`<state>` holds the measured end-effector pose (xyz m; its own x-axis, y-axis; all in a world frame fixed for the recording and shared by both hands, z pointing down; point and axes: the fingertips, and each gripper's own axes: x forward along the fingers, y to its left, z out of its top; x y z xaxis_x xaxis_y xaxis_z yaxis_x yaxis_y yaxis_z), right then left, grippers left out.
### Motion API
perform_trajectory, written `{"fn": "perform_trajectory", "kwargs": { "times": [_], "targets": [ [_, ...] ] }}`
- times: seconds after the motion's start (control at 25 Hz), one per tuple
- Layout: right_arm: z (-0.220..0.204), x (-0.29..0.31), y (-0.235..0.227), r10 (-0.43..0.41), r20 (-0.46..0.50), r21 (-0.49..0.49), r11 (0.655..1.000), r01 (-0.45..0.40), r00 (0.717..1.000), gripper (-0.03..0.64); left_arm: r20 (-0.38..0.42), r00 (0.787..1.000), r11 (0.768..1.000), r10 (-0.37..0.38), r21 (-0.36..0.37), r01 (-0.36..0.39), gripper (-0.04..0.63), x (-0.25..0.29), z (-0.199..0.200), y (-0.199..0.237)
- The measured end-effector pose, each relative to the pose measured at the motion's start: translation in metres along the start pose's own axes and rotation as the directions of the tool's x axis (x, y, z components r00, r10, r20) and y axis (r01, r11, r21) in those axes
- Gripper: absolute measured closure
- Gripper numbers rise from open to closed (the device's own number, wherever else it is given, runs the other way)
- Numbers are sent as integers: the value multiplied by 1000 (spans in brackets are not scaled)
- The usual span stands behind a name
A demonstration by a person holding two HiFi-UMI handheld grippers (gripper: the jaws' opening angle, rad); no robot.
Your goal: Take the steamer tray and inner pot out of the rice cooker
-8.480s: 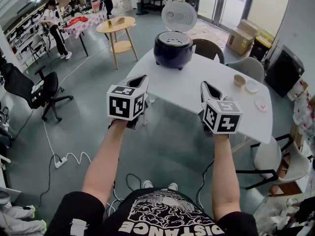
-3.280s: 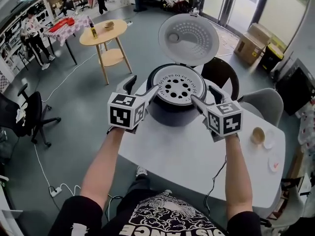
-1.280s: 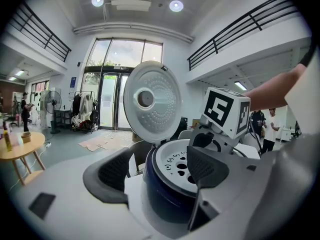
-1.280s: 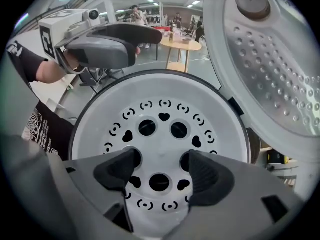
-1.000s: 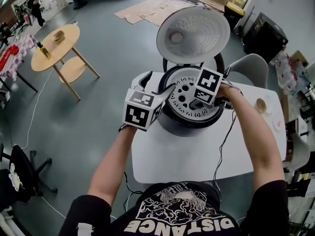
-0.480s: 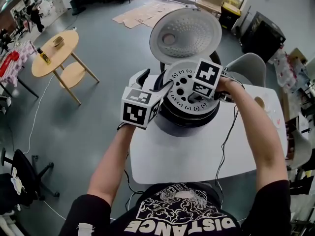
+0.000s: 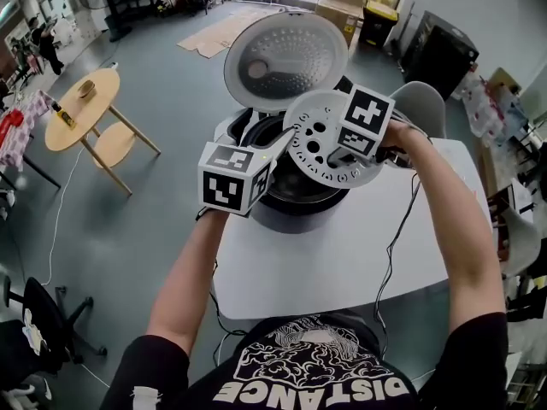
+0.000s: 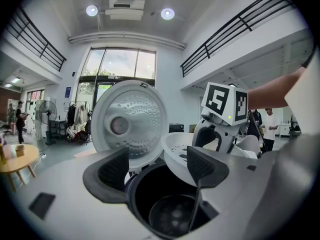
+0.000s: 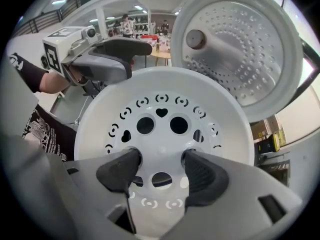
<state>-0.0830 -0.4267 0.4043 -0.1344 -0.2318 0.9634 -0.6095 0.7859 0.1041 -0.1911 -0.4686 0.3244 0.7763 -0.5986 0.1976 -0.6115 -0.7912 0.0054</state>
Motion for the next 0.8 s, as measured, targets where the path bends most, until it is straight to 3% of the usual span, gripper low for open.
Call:
{"fn": "perform_trajectory", "kwargs": {
  "times": [0.4, 0.8],
  "targets": [
    [-109, -37, -25, -28, 18, 69, 997, 27, 999, 310, -13, 997, 996, -75, 42, 76, 242, 56, 23, -103],
    [-235, -47, -65, 16, 39, 13, 1000, -16, 999, 310, -32, 999, 998, 3, 66, -1, 242, 126, 39, -218]
  ]
}}
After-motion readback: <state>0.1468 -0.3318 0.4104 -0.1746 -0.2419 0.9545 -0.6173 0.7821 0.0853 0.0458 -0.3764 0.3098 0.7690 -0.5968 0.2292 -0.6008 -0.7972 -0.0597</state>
